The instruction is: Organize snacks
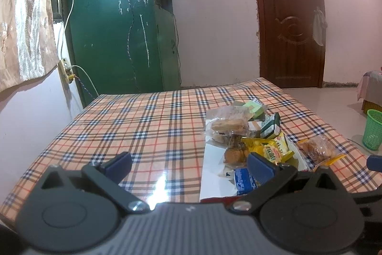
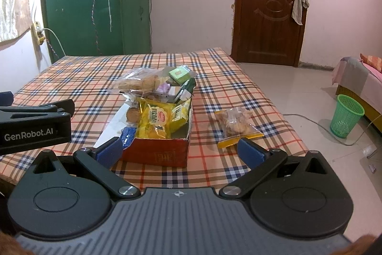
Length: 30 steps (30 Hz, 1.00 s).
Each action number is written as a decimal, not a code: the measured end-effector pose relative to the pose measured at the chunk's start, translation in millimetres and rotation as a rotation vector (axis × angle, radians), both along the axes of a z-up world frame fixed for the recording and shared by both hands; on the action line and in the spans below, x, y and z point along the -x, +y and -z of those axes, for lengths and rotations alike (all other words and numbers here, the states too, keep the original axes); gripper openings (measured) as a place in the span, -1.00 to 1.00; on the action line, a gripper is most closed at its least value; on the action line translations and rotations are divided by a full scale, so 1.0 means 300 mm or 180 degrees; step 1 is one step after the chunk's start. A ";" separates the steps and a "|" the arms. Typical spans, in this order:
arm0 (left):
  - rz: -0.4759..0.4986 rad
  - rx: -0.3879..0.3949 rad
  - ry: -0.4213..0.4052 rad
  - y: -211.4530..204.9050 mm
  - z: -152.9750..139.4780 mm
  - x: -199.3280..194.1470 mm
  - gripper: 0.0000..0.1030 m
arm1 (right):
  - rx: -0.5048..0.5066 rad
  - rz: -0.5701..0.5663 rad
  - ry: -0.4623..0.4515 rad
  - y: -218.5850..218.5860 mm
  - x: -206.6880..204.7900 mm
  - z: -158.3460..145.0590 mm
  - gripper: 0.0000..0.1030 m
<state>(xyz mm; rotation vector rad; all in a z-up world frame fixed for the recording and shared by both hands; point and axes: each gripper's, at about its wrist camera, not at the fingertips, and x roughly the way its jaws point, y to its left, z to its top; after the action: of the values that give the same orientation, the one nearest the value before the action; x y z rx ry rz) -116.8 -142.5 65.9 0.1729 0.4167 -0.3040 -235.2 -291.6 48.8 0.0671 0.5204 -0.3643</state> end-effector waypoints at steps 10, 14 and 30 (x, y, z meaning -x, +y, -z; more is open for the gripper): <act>-0.0012 0.0008 0.0007 0.003 0.003 -0.006 0.97 | 0.0003 -0.0024 0.0026 -0.002 -0.004 0.003 1.00; -0.0013 0.0016 0.0008 0.003 0.004 -0.008 0.97 | -0.0002 -0.0028 0.0032 -0.003 -0.005 0.005 1.00; 0.0026 0.0031 0.0094 0.004 0.013 -0.016 0.97 | -0.0020 -0.0029 0.0068 -0.006 -0.014 0.018 1.00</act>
<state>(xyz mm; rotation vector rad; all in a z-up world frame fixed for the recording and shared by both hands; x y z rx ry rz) -112.0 -141.3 62.1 0.1609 0.4438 -0.3169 -231.0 -293.5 43.3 0.0669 0.5429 -0.3547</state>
